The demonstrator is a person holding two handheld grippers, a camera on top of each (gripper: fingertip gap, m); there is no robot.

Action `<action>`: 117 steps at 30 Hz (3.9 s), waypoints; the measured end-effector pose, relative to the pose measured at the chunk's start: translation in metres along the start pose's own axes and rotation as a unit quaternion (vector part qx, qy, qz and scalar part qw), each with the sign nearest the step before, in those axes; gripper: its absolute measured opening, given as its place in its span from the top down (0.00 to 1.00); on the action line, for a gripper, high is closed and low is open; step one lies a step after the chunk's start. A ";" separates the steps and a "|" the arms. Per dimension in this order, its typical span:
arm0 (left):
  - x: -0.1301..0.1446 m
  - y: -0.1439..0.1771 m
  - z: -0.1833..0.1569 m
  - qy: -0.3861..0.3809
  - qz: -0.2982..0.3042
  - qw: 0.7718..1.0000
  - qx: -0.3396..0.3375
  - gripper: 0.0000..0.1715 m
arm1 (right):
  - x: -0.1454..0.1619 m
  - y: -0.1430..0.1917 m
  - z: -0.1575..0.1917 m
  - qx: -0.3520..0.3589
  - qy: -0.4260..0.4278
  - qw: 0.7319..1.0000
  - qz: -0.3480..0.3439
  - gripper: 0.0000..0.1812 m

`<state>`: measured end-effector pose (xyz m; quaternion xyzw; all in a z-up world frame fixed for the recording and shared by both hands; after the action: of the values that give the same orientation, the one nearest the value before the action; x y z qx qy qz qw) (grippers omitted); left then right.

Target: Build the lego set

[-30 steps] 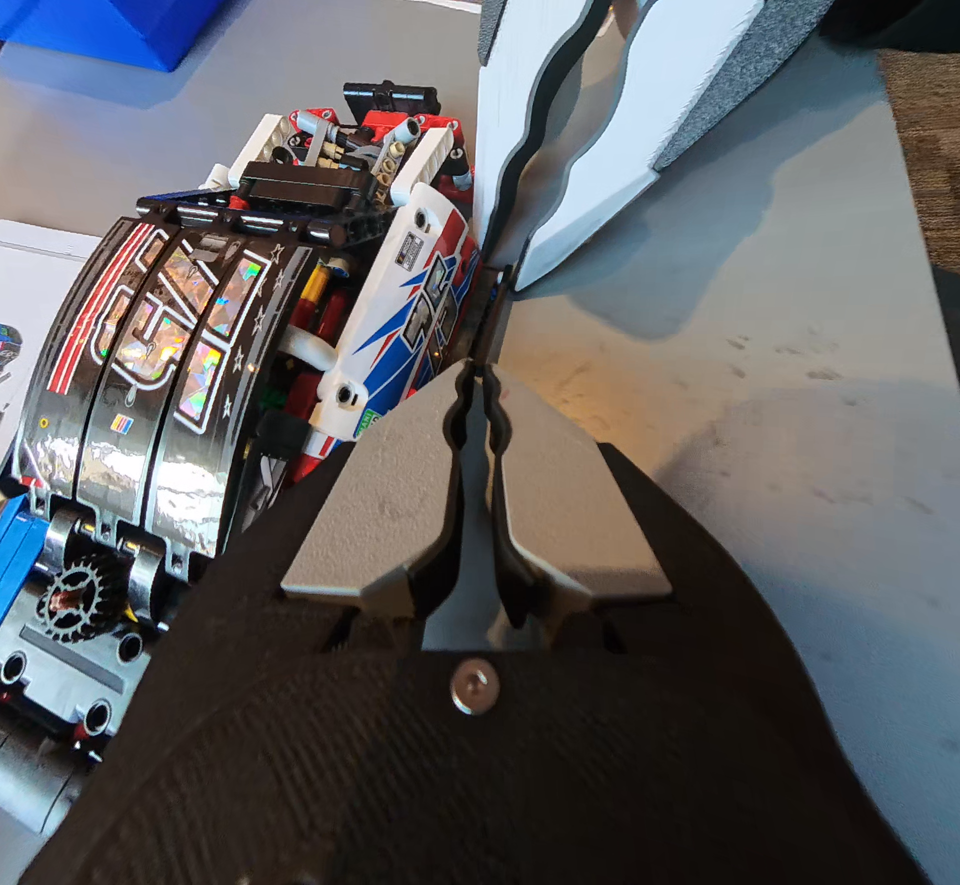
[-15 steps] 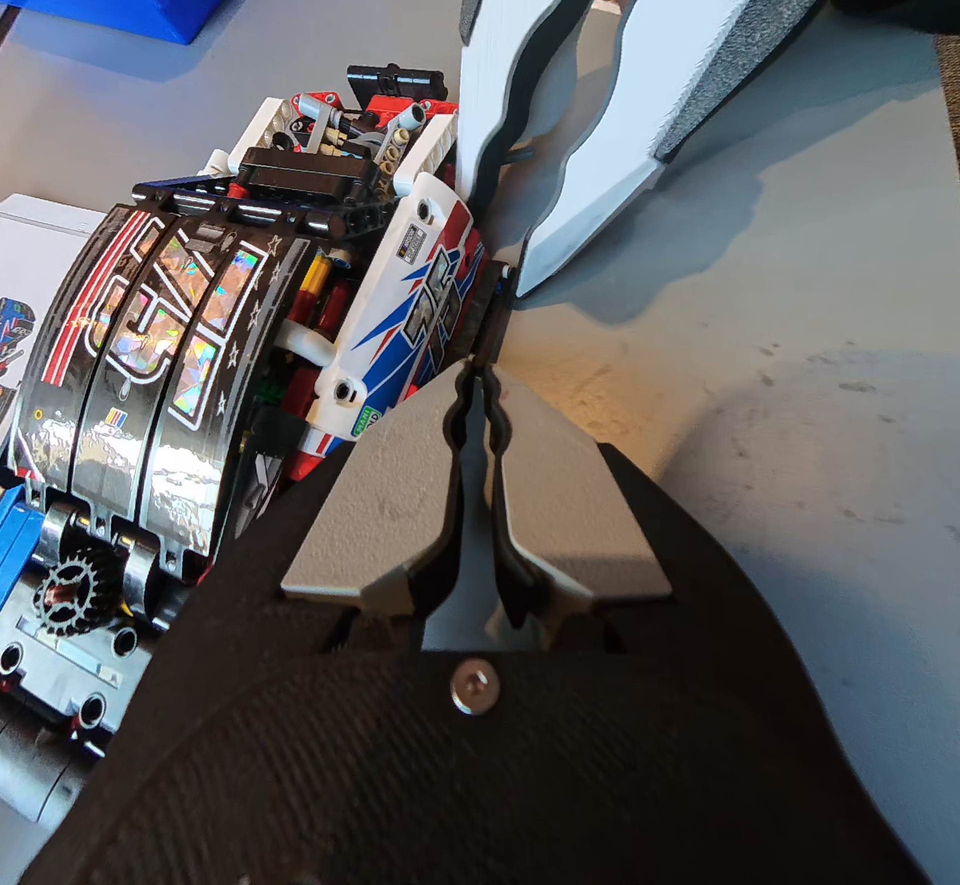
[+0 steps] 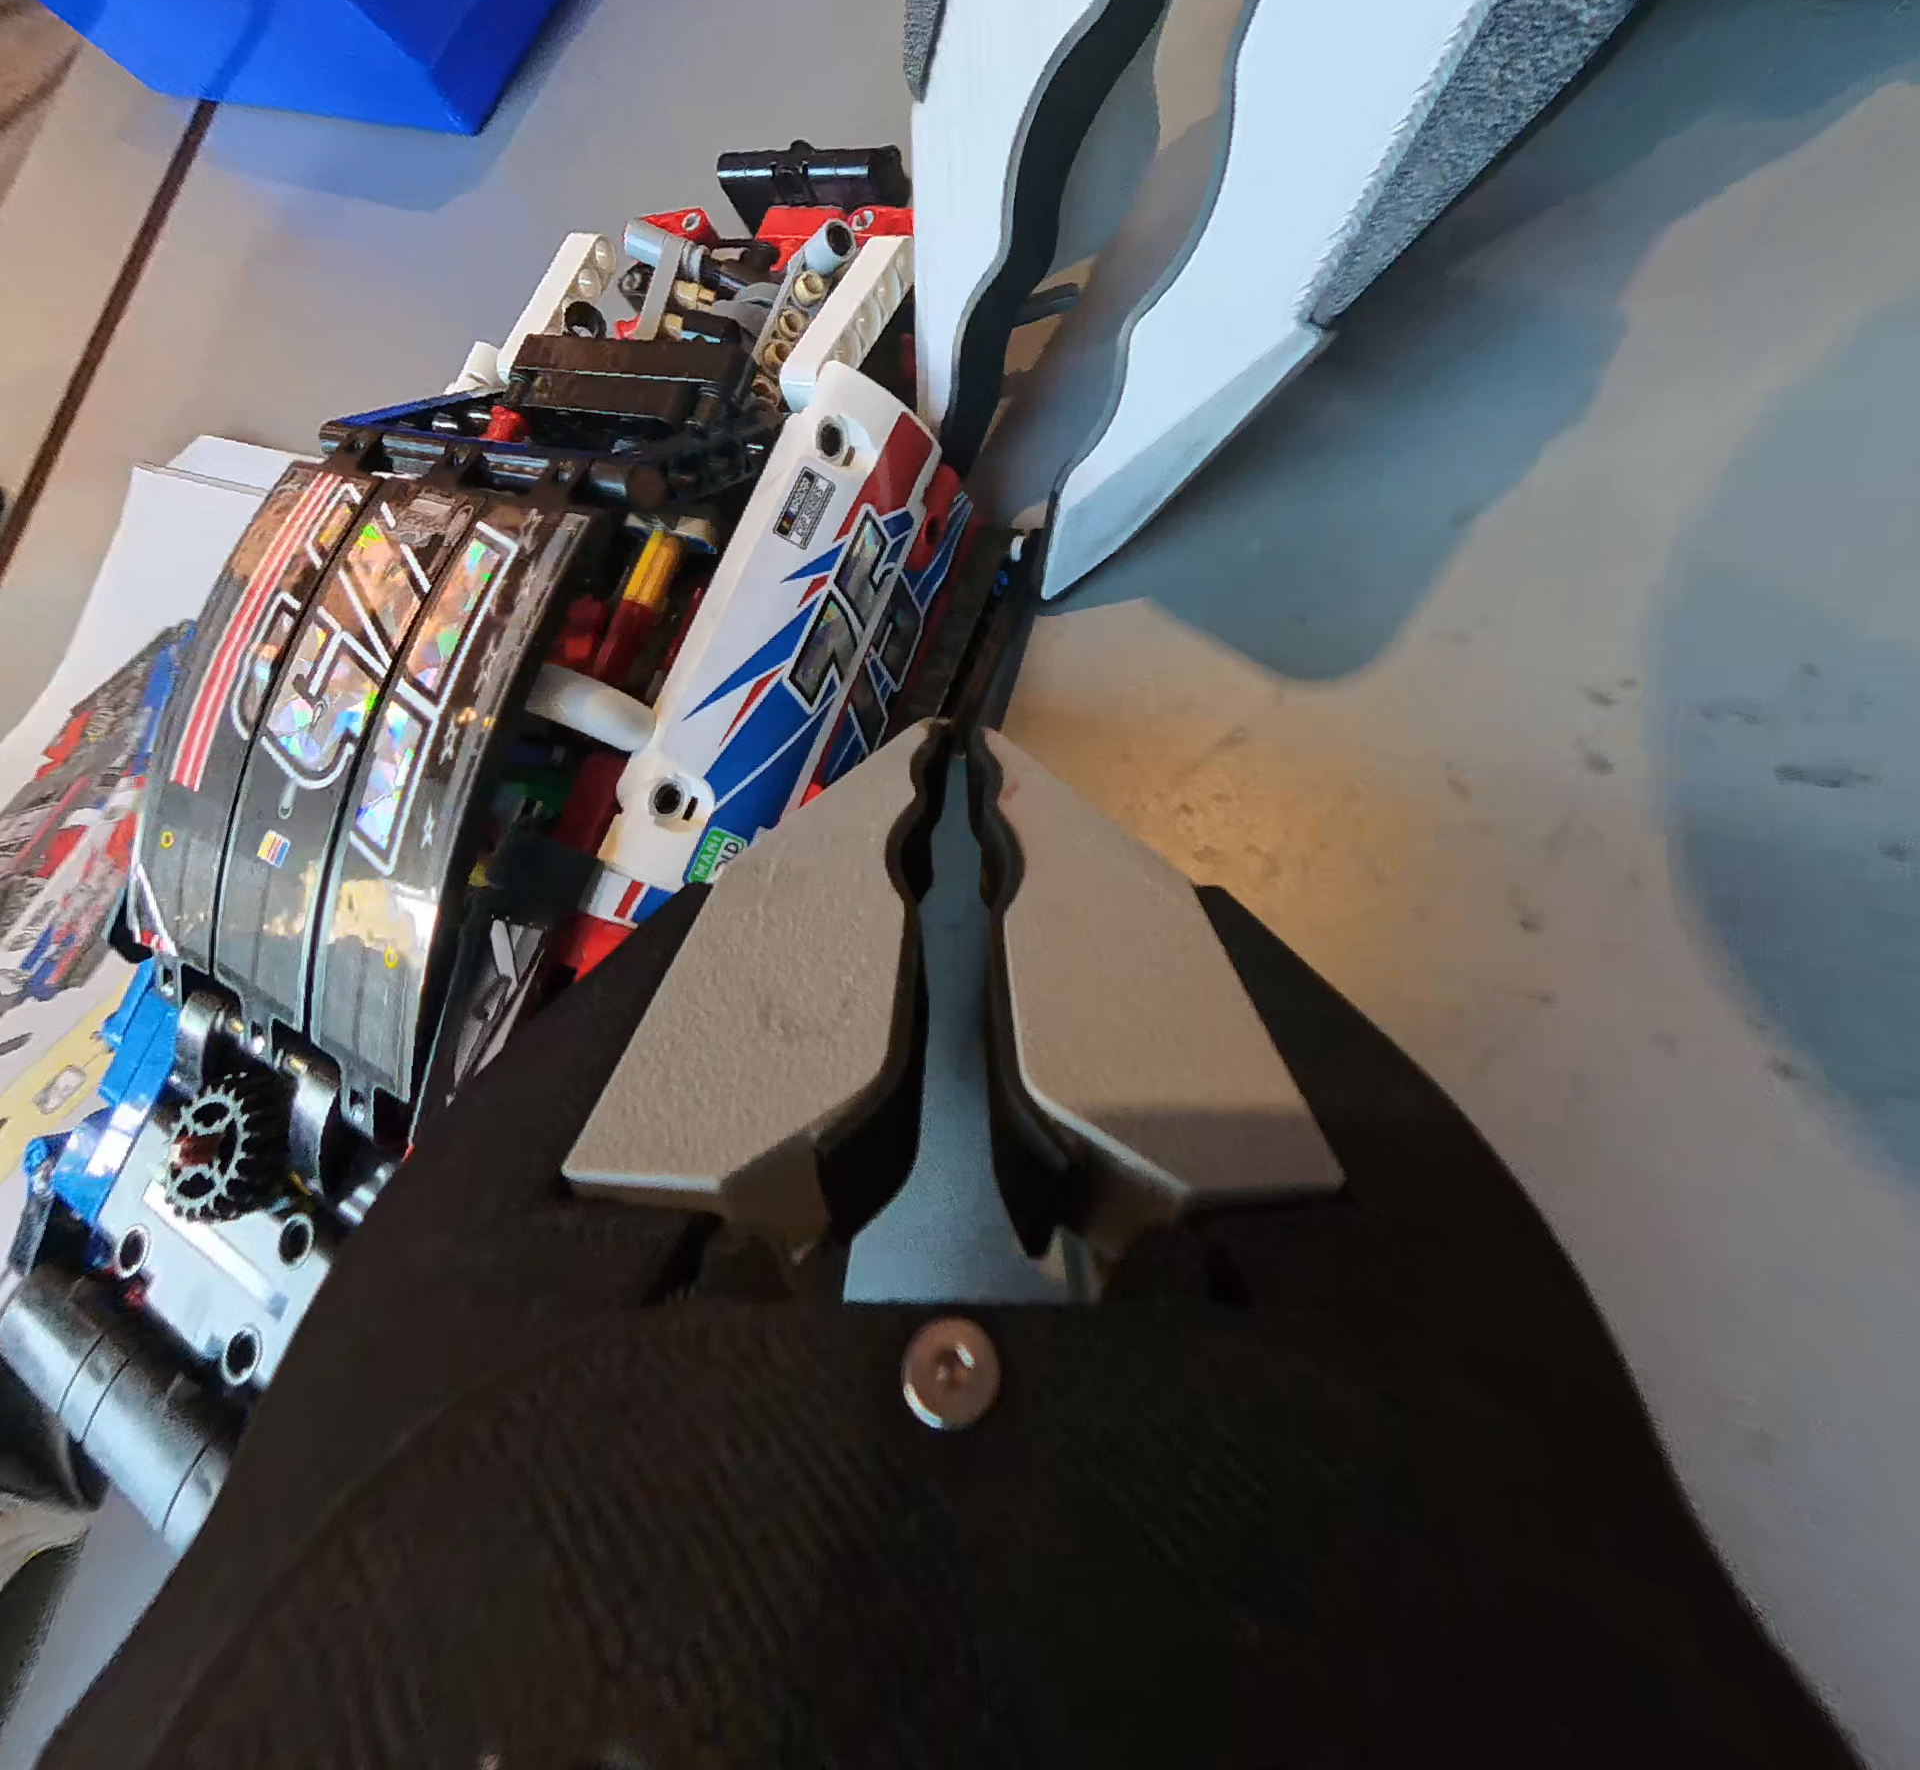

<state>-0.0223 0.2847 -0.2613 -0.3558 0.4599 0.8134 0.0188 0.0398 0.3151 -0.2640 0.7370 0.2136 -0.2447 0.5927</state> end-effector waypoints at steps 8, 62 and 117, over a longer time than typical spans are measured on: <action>0.001 0.001 0.001 0.040 0.007 0.999 0.006 1.00 | 0.000 0.000 0.000 0.007 0.006 1.000 -0.002 0.87; 0.103 0.058 0.066 0.139 0.032 0.987 0.079 0.56 | 0.036 0.025 -0.055 -0.098 -0.170 0.981 -0.004 0.58; 0.098 0.041 0.069 0.110 0.052 0.985 0.120 0.38 | 0.053 0.037 -0.066 -0.073 -0.079 0.992 0.060 0.55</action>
<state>-0.1490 0.2840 -0.2674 -0.4133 0.5715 0.7082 -0.0318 0.1110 0.3732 -0.2562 0.6815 0.1388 -0.2493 0.6739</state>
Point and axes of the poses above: each gripper's, where its closed fingertips meet, y back along the fingers, x out of its underside, z = x × y across the jaws, the point moved 3 cm from there along y, back along the fingers, and after that the axes turned 9 degrees about z, right-handed, at the moved point
